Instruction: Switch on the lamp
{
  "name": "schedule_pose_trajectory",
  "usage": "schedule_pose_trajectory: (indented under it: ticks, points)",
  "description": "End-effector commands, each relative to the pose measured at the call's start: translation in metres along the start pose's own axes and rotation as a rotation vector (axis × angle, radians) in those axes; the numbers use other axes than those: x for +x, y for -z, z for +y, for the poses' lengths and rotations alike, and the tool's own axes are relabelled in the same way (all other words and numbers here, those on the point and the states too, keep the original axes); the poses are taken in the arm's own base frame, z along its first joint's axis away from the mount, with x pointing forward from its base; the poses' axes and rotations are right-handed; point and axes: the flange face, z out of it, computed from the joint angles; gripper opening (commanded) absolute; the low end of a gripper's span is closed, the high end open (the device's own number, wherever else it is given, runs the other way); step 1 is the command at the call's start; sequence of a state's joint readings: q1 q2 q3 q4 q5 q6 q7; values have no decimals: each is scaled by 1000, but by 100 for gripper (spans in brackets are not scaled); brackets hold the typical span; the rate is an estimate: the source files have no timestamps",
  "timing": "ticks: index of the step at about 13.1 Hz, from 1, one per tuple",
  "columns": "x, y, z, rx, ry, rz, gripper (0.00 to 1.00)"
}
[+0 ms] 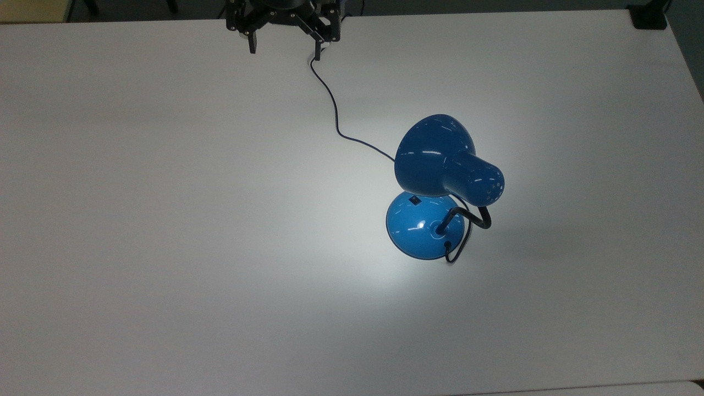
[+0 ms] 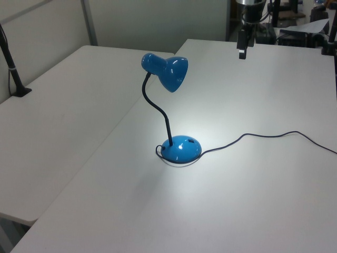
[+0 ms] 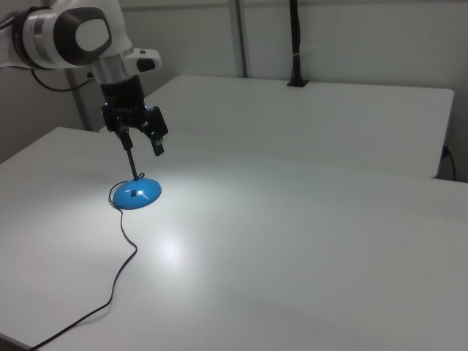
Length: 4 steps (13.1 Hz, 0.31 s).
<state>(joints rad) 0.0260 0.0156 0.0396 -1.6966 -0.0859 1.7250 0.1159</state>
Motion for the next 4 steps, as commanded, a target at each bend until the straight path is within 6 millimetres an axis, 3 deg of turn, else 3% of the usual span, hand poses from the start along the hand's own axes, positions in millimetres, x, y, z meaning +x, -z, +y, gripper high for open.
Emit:
schedule_pose_trajectory:
  ticks: [1,4]
  points:
    - [-5,13,6,17,-44,-8,100]
    - [-5,13,3,16,-36,-9,100]
